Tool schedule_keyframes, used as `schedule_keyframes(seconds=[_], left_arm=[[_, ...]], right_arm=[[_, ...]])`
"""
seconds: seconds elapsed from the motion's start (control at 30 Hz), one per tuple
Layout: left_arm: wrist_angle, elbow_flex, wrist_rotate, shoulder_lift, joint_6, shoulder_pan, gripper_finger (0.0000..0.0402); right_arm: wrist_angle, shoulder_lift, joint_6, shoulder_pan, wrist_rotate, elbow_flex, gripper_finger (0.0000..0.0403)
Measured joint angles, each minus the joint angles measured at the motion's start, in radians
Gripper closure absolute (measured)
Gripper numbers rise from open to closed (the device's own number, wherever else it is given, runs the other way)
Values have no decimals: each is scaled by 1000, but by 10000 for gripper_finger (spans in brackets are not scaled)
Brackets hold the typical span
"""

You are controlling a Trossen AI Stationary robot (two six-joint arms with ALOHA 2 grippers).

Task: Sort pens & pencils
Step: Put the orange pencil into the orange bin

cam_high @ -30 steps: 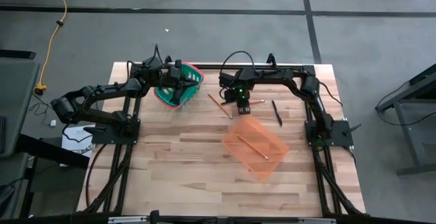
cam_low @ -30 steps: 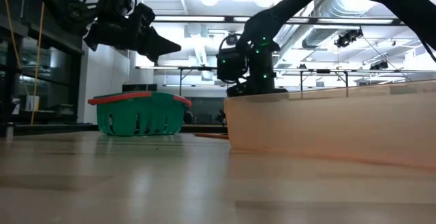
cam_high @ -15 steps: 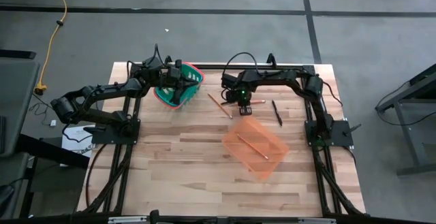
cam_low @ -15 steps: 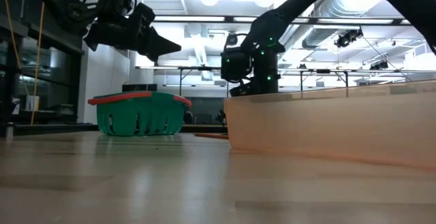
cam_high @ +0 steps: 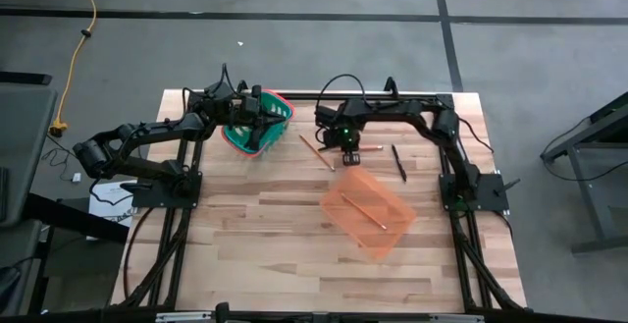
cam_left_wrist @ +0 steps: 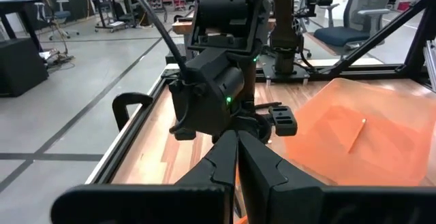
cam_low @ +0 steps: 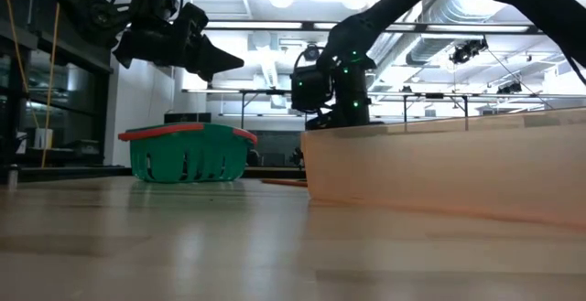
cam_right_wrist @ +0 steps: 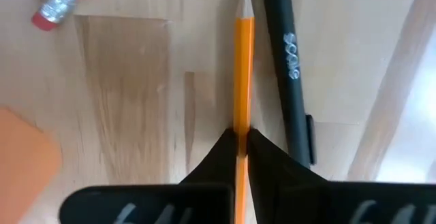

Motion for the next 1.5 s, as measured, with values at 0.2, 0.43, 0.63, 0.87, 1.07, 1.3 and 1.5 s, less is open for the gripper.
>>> schedule_keyframes(seconds=[0.2, 0.43, 0.63, 0.87, 1.07, 1.3, 1.5], left_arm=[[-2, 0, 0, 0, 0, 0, 396], [-7, 0, 0, 0, 0, 0, 396], [-14, 0, 0, 0, -2, 0, 396], [-40, 0, 0, 0, 16, 1, 396], [-26, 0, 0, 0, 22, 1, 396], [4, 0, -1, -1, 6, 0, 396], [43, 0, -1, -1, -8, 0, 396]], right_arm=[[-109, 0, 24, 5, 6, 102, 402], [-278, -3, 104, 49, 4, 257, 403], [-419, -5, 240, 112, 0, 375, 403], [-521, -37, 423, 219, -35, 404, 403], [-443, -129, 616, 315, -45, 274, 403], [-313, -221, 842, 390, -115, 50, 403], [-233, -275, 1000, 433, -120, -69, 403]])
